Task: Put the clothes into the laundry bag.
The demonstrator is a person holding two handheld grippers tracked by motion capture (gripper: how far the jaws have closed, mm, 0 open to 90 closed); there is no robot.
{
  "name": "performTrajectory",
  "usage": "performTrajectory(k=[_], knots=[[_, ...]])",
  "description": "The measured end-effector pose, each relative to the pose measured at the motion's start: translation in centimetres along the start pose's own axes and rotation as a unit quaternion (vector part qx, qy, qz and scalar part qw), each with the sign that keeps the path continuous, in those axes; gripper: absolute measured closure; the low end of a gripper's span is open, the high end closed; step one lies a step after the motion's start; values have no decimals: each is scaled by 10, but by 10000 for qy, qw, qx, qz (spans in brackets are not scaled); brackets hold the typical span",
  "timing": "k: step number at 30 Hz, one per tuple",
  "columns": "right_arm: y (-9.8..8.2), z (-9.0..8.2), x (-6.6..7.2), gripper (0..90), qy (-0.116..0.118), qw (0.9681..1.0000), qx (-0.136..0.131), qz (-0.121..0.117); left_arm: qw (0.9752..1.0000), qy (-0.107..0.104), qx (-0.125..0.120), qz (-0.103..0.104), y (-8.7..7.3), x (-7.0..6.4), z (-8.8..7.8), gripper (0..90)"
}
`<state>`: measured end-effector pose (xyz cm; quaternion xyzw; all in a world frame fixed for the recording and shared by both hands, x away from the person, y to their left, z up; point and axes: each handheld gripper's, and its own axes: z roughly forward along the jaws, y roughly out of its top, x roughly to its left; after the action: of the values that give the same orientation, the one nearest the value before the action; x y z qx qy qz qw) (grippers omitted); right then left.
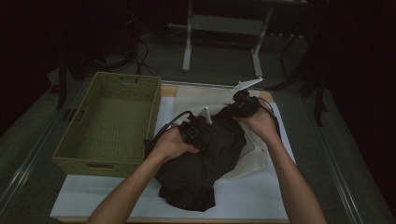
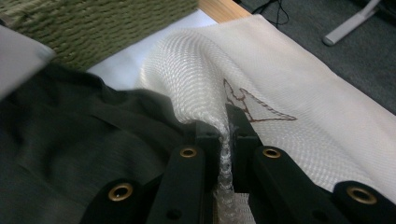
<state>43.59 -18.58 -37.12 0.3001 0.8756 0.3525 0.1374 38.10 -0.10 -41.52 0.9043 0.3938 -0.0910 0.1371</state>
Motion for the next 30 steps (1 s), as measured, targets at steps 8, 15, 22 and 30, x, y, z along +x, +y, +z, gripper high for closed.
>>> performTrajectory(k=[8, 15, 22, 30], knots=[[3, -4, 8, 861, 49, 9999, 9, -135, 9973, 13, -492, -550, 8, 12, -5, 498], [1, 1, 8, 860, 125, 9999, 7, -100, 9955, 57, -645, -686, 12, 12, -5, 495], [1, 1, 8, 861, 157, 9998, -64, -59, 9961, 98, -768, -419, 23, -5, 4, 492], [1, -2, 8, 860, 246, 9995, -211, -27, 9964, -92, -808, -234, 27, -11, 8, 490]])
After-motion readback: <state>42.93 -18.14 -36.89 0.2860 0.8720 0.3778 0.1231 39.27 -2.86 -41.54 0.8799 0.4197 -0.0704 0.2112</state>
